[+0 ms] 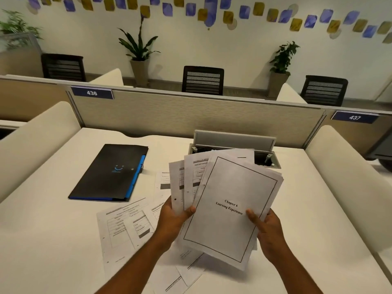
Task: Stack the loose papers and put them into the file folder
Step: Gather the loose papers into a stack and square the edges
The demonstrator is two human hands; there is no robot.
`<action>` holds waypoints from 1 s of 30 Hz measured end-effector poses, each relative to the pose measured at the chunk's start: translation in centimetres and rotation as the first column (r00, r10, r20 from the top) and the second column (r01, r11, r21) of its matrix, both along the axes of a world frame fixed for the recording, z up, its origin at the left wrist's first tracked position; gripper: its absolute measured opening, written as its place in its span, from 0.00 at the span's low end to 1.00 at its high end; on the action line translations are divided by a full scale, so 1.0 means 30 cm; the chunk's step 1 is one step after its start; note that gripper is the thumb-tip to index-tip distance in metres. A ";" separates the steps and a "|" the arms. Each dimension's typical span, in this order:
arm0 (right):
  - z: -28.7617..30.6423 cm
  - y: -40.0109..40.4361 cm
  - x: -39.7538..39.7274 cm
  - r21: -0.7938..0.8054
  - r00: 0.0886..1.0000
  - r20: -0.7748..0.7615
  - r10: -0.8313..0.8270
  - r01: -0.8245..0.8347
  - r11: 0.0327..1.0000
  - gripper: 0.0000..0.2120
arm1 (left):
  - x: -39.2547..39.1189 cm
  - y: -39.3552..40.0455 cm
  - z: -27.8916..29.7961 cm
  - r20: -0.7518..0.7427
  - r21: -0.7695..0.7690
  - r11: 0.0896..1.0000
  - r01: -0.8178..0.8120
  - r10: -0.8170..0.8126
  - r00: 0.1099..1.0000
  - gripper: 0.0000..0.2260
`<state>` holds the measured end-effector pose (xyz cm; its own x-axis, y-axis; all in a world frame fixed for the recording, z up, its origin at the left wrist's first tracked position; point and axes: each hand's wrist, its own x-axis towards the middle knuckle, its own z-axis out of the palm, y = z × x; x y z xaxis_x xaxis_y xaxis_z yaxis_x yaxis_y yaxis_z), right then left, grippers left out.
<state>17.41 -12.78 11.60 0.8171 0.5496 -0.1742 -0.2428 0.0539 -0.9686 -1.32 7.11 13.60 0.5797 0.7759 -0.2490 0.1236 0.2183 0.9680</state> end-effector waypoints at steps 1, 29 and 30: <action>-0.003 0.001 -0.007 -0.021 1.000 0.011 0.020 -0.020 1.000 0.22 | 0.000 -0.004 -0.004 -0.019 0.017 1.000 -0.009 0.009 1.000 0.24; 0.037 0.121 -0.126 -0.057 0.972 0.211 -0.105 0.120 0.991 0.18 | 0.080 -0.064 0.047 0.044 0.138 0.986 -0.093 0.088 0.995 0.21; 0.050 0.117 -0.117 -0.015 0.973 0.196 -0.118 0.123 0.992 0.19 | 0.080 -0.057 0.056 0.073 0.147 0.982 -0.117 0.107 0.992 0.19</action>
